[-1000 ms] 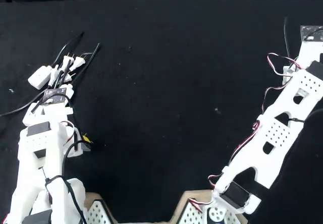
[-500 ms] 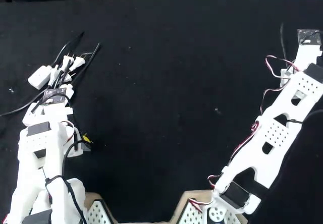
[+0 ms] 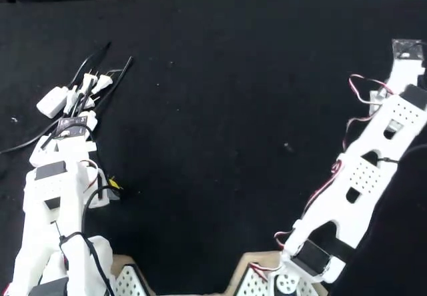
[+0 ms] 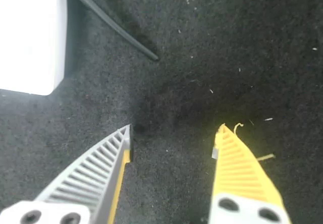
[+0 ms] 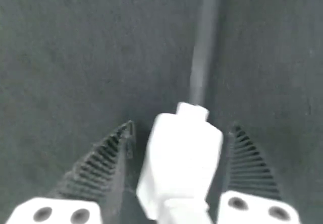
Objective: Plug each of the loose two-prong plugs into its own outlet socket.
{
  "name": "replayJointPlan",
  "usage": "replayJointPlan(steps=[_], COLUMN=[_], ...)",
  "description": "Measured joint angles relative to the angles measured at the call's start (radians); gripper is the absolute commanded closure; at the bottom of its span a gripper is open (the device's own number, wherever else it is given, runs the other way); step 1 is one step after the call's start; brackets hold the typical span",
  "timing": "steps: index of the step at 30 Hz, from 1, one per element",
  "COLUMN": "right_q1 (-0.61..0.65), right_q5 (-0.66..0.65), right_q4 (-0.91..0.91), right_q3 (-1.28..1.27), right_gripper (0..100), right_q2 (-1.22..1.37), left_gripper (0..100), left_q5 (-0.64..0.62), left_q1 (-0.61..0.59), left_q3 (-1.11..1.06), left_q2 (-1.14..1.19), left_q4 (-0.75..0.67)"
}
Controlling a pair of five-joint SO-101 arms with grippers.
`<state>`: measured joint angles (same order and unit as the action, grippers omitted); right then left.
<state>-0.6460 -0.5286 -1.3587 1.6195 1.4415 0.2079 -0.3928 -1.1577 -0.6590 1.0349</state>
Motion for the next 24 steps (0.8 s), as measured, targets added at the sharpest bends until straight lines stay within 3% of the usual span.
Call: replayJointPlan(steps=[6,11,19,24], right_q1=[0.077,0.137,0.149,0.149], right_q5=[0.0,0.0,0.0,0.0], right_q4=[0.012,-0.086,-0.288,-0.305], right_q3=[-0.002,-0.002,-0.002,0.0], right_gripper=[73.0,73.1,86.4,87.4], right_q2=[-0.049,-0.166,-0.183,-0.164], left_gripper=[73,73,73,73], left_q5=[0.0,0.0,0.0,0.0], left_q1=[0.0,0.0,0.0,0.0], left_q3=[0.0,0.0,0.0,0.0], left_q2=[0.0,0.0,0.0,0.0], left_q4=[0.0,0.0,0.0,0.0])
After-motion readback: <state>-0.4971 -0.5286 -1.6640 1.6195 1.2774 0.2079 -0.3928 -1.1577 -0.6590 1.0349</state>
